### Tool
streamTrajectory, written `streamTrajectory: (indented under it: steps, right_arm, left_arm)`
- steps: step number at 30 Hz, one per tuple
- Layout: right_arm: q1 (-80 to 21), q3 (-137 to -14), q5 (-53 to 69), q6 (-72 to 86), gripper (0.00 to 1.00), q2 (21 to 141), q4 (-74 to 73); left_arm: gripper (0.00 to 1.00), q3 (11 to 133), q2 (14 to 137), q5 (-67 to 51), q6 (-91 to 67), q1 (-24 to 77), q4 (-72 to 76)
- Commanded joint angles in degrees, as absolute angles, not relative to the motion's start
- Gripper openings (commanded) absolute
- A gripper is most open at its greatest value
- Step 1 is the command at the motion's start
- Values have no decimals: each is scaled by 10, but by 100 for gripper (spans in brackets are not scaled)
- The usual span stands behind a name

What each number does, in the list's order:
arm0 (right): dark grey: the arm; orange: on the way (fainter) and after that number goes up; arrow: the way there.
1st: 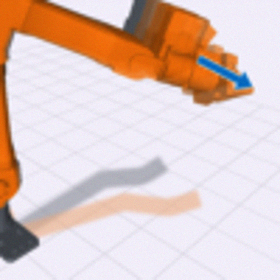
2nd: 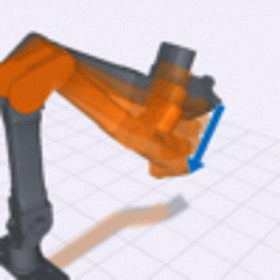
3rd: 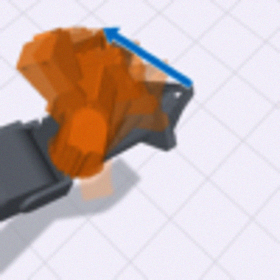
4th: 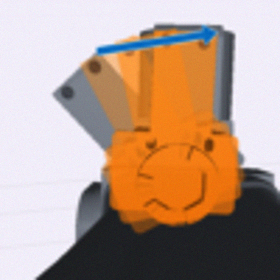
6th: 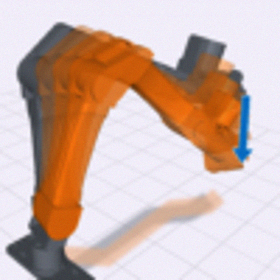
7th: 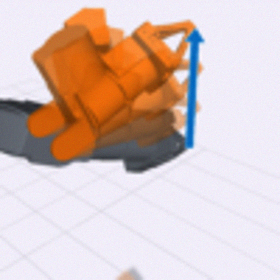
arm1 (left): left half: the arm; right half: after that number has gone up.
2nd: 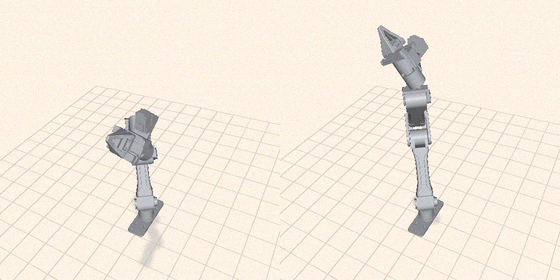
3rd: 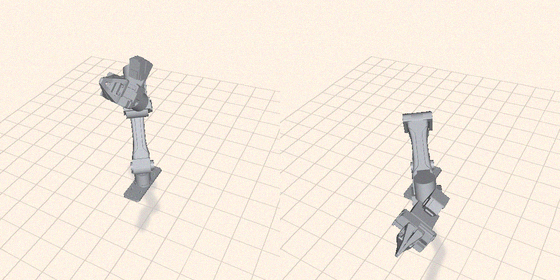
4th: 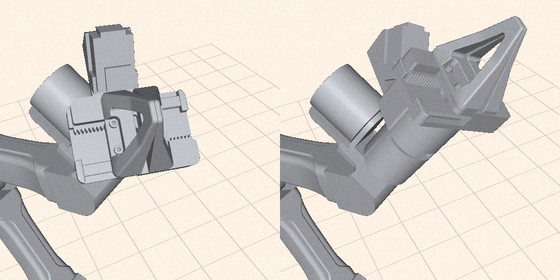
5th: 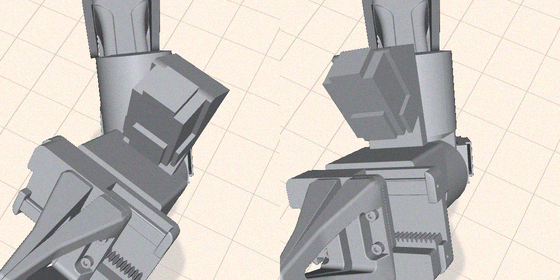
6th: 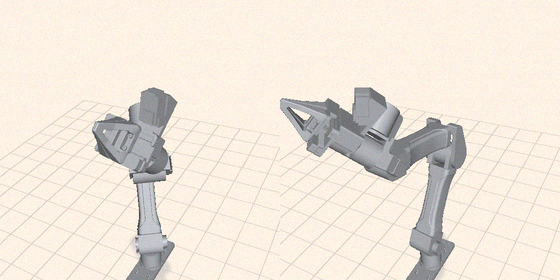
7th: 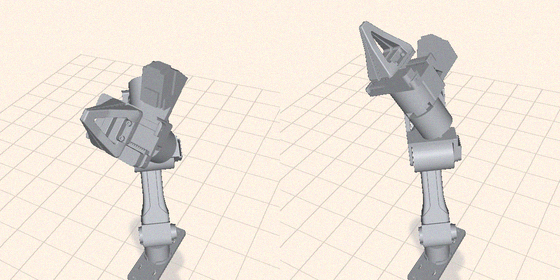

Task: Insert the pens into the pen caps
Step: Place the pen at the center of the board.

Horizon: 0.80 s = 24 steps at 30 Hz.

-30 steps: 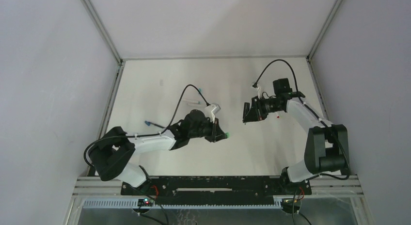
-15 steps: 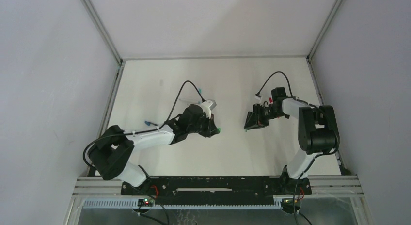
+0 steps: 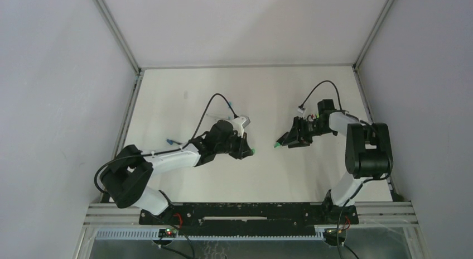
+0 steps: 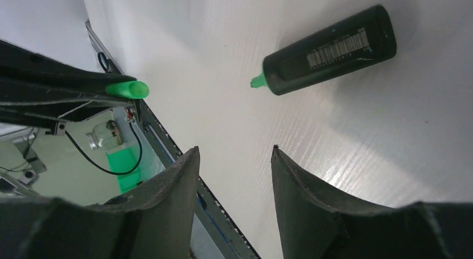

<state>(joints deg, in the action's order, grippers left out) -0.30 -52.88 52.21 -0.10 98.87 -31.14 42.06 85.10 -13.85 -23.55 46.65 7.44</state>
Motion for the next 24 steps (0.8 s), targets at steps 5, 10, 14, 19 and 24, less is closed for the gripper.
streamTrajectory:
  steps: [5,10,14,19,24]
  right_arm:
    - [17,-592,622,-335,59,830,-453]
    - [-22,-591,703,-798,70,719,-624]
    - [-94,-564,657,-875,78,668,-578]
    - [-125,-533,545,-893,80,674,-471]
    - [-128,-542,505,-986,81,729,-507]
  left_arm:
    - [6,433,799,-235,-167,457,68]
    - [6,430,786,-327,-149,456,77]
    - [6,442,812,-354,-174,442,76]
    - [6,453,859,-353,-208,412,48]
    - [6,463,880,-366,-216,403,34]
